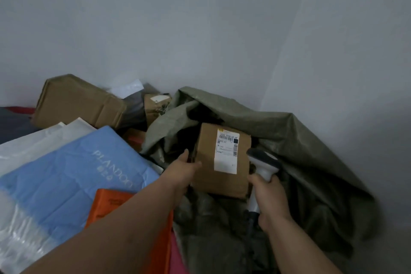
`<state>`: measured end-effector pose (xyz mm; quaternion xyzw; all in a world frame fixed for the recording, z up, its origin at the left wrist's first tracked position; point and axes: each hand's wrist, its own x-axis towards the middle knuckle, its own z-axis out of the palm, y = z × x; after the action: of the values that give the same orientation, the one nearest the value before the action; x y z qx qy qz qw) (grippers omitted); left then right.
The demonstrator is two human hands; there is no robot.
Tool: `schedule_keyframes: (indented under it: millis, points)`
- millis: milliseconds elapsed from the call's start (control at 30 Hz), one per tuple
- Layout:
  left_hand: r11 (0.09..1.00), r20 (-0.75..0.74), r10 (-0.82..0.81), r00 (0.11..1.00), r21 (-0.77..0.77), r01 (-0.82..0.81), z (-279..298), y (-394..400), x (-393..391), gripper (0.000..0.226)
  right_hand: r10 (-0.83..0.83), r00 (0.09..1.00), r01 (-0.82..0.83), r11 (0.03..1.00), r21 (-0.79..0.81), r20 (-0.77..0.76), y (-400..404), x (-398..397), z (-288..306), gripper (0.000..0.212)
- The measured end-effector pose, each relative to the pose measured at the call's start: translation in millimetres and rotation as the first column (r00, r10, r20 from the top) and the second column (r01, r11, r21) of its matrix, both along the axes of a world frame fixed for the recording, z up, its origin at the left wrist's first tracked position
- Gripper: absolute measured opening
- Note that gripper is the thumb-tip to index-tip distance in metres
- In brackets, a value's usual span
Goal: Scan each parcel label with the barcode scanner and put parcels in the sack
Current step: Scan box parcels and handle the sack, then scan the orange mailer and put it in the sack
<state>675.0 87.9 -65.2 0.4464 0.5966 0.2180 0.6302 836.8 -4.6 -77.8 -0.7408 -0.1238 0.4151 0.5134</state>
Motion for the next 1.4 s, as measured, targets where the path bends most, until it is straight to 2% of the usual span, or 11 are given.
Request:
schedule_keyframes:
  millis: [133, 300, 400, 467, 567, 667, 767, 900, 1167, 1267, 1400]
  points:
    - [0.989, -0.198, -0.092, 0.976, 0.098, 0.113, -4.3, -12.1, -11.5, 0.07, 0.061, 0.996, -0.062, 0.998, -0.016, -0.068, 4.6, -4.3, -9.8, 0.038]
    - [0.989, -0.191, -0.026, 0.981, 0.141, 0.054, 12.6, -24.3, -47.9, 0.056, 0.201, 0.976, -0.196, 0.978, 0.071, -0.078, 2.7, -28.5, 3.3, 0.024]
    - [0.984, -0.105, 0.062, 0.993, 0.174, -0.043, 35.2, -40.1, -81.4, 0.036, 0.284, 0.959, -0.282, 0.954, 0.1, -0.013, -3.8, -56.2, 25.8, 0.016]
    - [0.963, -0.155, 0.13, 0.979, 0.255, -0.088, 46.7, -47.7, -105.5, 0.024, 0.339, 0.941, -0.338, 0.935, 0.112, 0.004, -7.9, -73.0, 38.3, 0.011]
    - [0.914, -0.223, 0.265, 0.938, 0.367, -0.171, 55.9, -67.9, -159.2, 0.02, 0.402, 0.915, -0.401, 0.907, 0.128, 0.017, -24.6, -109.6, 55.2, 0.009]
    - [0.897, -0.235, 0.337, 0.911, 0.374, -0.235, 57.9, -96.8, -210.5, 0.019, 0.407, 0.914, -0.402, 0.902, 0.159, 0.003, -46.7, -145.6, 62.4, 0.008]
    - [0.916, -0.287, 0.295, 0.912, 0.357, -0.184, 53.9, -128.8, -254.0, 0.018, 0.381, 0.924, -0.371, 0.913, 0.17, -0.028, -69.5, -178.5, 61.4, 0.006]
    - [0.951, -0.331, 0.155, 0.931, 0.305, -0.05, 44.0, -167.1, -289.9, 0.013, 0.332, 0.943, -0.323, 0.931, 0.168, -0.031, -104.3, -215.8, 55.8, 0.017]
    - [0.969, -0.365, -0.031, 0.93, 0.216, 0.117, 29.0, -193.9, -299.1, 0.011, 0.241, 0.971, -0.24, 0.965, 0.103, 0.0, -159.0, -251.4, 41.0, 0.019]
    - [0.97, -0.394, -0.05, 0.918, 0.2, 0.138, 16.9, -190.5, -287.9, 0.026, 0.227, 0.974, -0.225, 0.969, 0.098, -0.004, -159.5, -252.5, 36.9, 0.019]
    - [0.952, -0.532, -0.093, 0.841, 0.201, 0.232, 6.6, -181.2, -266.0, 0.046, 0.221, 0.975, -0.219, 0.97, 0.101, -0.007, -147.4, -248.5, 28.2, 0.018]
